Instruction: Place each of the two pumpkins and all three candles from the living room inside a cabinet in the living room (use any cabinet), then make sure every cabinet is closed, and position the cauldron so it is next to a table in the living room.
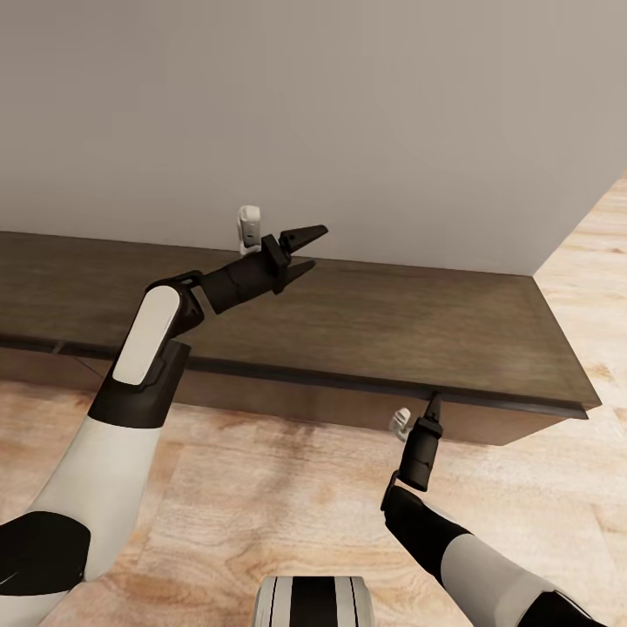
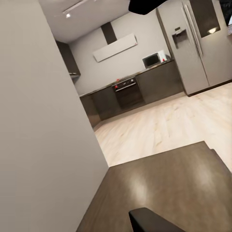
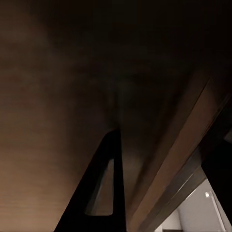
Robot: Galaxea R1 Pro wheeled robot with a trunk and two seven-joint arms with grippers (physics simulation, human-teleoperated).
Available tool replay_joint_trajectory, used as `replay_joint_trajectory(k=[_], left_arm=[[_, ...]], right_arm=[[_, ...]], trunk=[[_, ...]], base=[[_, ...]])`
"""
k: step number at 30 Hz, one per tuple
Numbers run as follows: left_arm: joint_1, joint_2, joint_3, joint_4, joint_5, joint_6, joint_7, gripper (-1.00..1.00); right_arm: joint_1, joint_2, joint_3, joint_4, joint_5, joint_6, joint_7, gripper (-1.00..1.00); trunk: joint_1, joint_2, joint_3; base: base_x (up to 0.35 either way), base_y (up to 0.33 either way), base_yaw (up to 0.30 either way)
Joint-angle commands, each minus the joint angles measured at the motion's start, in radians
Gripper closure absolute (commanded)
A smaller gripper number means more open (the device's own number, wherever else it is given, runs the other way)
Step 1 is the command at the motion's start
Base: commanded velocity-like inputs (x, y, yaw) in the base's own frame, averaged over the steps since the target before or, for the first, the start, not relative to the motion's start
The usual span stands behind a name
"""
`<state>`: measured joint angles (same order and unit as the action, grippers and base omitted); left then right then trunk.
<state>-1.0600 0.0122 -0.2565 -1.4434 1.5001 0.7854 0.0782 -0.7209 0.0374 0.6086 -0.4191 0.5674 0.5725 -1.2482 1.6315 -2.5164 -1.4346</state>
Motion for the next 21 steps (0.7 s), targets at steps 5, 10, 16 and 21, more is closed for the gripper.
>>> replay_joint_trajectory(k=[5,10,16,21], left_arm=[[0.000,0.000,-0.005,0.000,0.000,0.000,0.000,-1.00],[0.001,0.000,-0.006,0.000,0.000,0.000,0.000,-1.00],[0.002,0.000,-0.006,0.000,0.000,0.000,0.000,-1.00],[0.002,-0.001,-0.012,0.000,0.000,0.000,0.000,-1.00]], right_arm=[[-0.054,-0.002,-0.004,0.001,-0.008,-0.006,-0.004,1.00],[-0.054,-0.013,-0.003,-0.040,-0.008,-0.006,-0.005,1.00],[-0.054,-0.035,-0.006,-0.083,-0.008,-0.005,-0.004,1.00],[-0.054,-0.044,-0.008,-0.086,-0.008,-0.006,-0.004,1.00]], trunk=[[0.000,0.000,0.000],[0.000,0.000,0.000],[0.000,0.000,0.000],[0.000,0.000,0.000]], base=[[0.000,0.000,0.000],[0.000,0.000,0.000],[-0.096,0.000,0.000],[-0.018,0.000,0.000]])
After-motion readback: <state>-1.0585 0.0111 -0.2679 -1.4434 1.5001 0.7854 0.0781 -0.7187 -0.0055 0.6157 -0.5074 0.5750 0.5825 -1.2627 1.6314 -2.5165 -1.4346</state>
